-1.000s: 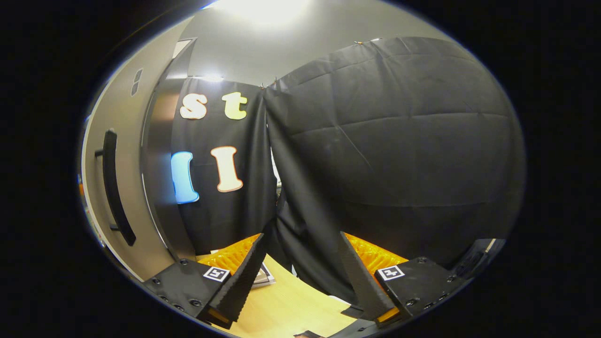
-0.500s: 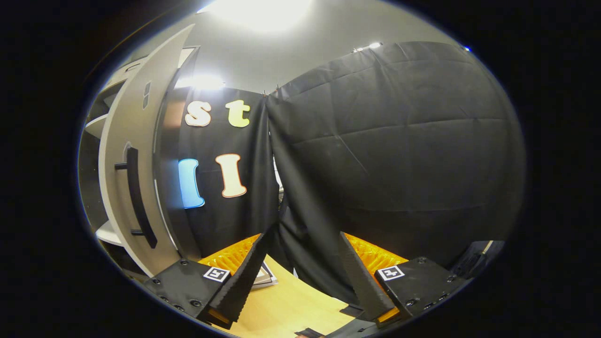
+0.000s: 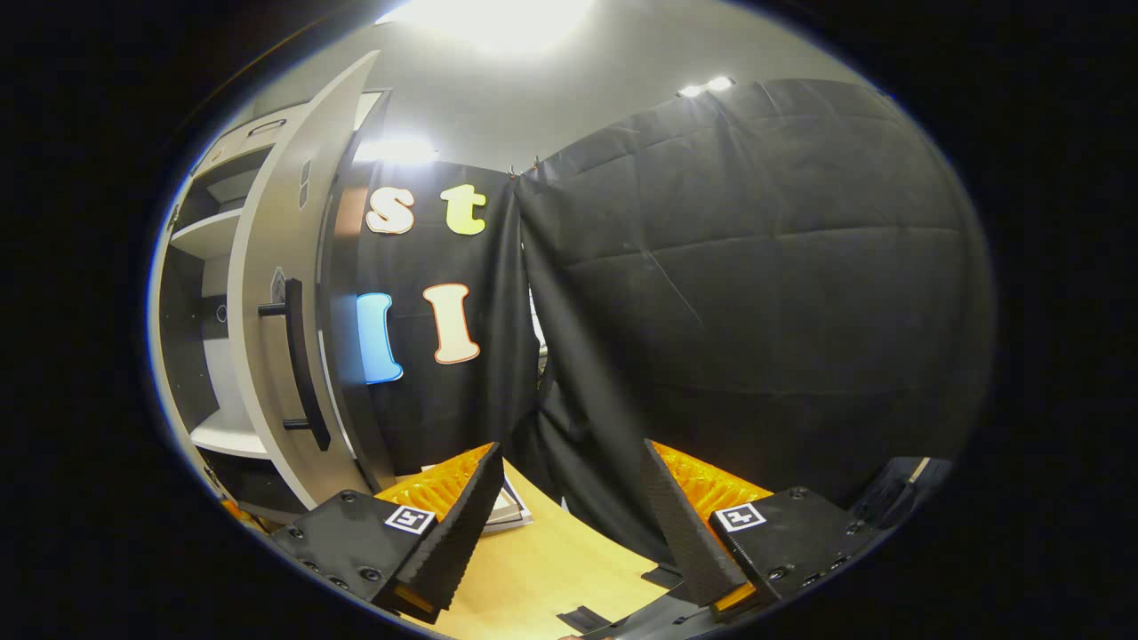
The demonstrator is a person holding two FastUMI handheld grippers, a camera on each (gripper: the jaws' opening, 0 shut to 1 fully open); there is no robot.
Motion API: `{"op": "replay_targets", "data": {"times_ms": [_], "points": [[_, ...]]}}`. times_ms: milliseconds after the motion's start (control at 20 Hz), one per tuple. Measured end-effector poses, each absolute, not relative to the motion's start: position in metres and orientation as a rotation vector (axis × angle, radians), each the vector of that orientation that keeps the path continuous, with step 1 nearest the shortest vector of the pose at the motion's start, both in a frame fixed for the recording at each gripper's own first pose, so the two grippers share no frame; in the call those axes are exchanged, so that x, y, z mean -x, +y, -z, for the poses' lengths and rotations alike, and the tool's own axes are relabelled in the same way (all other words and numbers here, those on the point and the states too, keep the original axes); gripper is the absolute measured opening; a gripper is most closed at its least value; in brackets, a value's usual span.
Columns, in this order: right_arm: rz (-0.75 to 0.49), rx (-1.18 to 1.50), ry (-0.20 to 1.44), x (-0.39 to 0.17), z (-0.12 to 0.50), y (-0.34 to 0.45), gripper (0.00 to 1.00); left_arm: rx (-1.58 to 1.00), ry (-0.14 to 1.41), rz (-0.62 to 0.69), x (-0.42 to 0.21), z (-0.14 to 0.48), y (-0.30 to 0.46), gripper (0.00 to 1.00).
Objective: Grasp the bottle in the cabinet with the left hand and place it on the coaster, then close the right door with the right hand and the left door with the left hand.
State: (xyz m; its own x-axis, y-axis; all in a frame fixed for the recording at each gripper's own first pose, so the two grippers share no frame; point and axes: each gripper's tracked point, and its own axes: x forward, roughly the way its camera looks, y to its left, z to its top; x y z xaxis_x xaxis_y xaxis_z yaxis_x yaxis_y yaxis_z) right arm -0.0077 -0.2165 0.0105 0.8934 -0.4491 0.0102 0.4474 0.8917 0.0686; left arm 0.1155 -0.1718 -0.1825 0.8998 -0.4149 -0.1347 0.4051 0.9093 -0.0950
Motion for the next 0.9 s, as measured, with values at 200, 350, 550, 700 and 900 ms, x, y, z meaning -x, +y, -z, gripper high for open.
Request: {"op": "replay_targets", "data": {"times_ms": [200, 350, 550, 700, 900], "points": [[0.465, -0.05, -0.013, 0.018, -0.01, -0.215, 0.94, 0.053, 0.167, 0.465, -0.109, 0.217, -0.193, 0.38], [0.46, -0.029, 0.006, 0.026, -0.006, -0.209, 0.94, 0.05, 0.174, 0.495, -0.103, 0.243, -0.209, 0.38], [0.455, -0.021, 0.036, 0.037, 0.0, -0.202, 0.94, 0.043, 0.191, 0.497, -0.098, 0.281, -0.216, 0.44], [0.444, -0.049, 0.066, 0.041, 0.009, -0.194, 0.94, 0.058, 0.193, 0.48, -0.095, 0.301, -0.215, 0.39], [0.441, -0.046, 0.077, 0.039, 0.01, -0.191, 0.98, 0.049, 0.199, 0.473, -0.087, 0.317, -0.216, 0.44]]}}
